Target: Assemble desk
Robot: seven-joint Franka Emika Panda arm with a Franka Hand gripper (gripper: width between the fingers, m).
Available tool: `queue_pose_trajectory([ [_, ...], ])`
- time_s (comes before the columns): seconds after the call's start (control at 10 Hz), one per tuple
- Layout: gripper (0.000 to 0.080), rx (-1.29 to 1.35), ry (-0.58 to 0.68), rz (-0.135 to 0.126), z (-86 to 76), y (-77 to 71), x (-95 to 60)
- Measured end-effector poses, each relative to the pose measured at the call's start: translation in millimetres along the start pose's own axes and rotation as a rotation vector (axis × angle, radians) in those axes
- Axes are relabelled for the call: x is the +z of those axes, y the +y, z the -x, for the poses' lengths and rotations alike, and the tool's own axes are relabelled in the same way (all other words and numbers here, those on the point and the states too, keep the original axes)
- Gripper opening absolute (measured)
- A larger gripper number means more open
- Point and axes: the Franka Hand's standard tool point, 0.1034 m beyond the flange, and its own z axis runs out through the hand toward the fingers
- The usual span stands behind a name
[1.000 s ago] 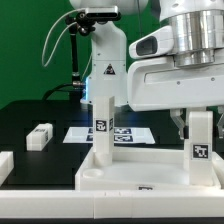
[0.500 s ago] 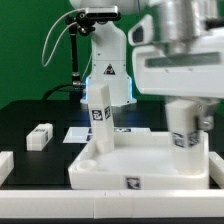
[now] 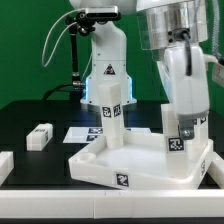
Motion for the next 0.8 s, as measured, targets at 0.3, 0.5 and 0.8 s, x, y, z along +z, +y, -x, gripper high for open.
queue_pose_trajectory([
  [0.3,0.0294,0.124,0.001,-0.002,0.5,-0.1,-0.2],
  [0.5,0.0455,0.095,0.001,-0.007,0.4,-1.0,-0.5],
  [0.8,0.0635,-0.294,0.001,-0.008,-4.5,-1.2,-5.9],
])
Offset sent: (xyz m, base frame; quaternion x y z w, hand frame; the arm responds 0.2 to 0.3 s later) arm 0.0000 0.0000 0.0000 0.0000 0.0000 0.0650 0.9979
